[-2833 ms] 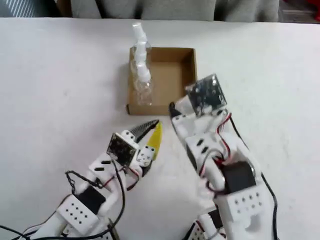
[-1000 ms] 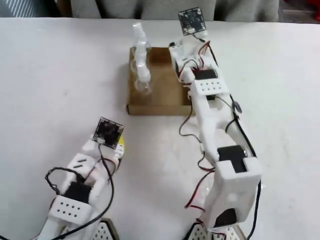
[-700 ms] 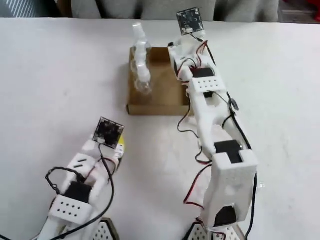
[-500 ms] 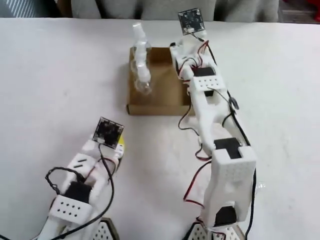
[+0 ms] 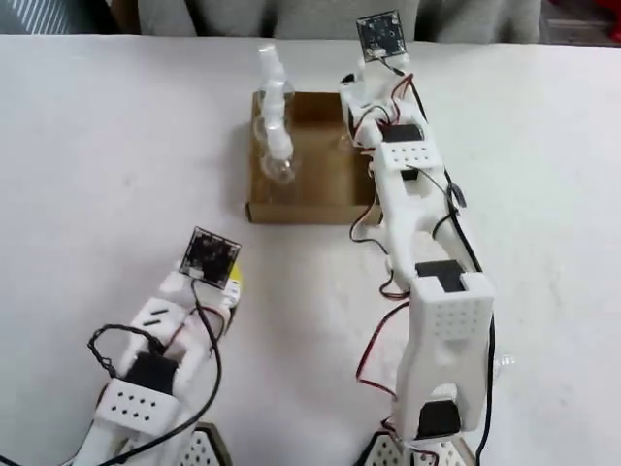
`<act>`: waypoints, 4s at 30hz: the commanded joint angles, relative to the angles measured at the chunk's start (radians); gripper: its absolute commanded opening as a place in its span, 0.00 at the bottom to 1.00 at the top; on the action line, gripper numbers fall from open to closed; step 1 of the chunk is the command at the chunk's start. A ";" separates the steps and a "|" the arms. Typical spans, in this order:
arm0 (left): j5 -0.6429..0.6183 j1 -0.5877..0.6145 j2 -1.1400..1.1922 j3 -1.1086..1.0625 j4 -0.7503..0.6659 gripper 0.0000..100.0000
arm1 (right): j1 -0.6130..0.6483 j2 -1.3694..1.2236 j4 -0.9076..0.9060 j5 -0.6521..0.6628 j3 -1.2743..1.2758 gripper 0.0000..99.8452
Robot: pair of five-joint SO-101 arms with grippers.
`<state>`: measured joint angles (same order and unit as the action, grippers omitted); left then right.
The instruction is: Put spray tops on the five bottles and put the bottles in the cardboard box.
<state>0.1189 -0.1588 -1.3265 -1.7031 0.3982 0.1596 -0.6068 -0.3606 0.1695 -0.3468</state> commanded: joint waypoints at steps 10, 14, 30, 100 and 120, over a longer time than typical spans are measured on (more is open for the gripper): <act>0.006 0.010 -0.021 0.003 0.005 0.02 | -0.002 -0.001 -0.088 -0.002 -0.117 0.02; 0.006 0.010 -0.021 0.003 0.005 0.02 | 0.012 -0.001 -0.145 -0.002 -0.117 0.13; 0.006 0.010 -0.021 0.003 0.005 0.02 | 0.013 0.001 -0.119 -0.009 -0.126 0.21; 0.006 0.012 -0.018 0.003 0.009 0.02 | 0.064 0.229 -0.418 -0.087 -0.183 0.48; 0.006 0.012 -0.018 0.003 0.011 0.02 | 0.067 0.604 -1.072 -0.078 -0.178 0.48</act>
<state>0.1189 -0.1588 -1.3265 -1.7031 0.3982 0.2209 -0.1020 -1.3211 0.0882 -0.4787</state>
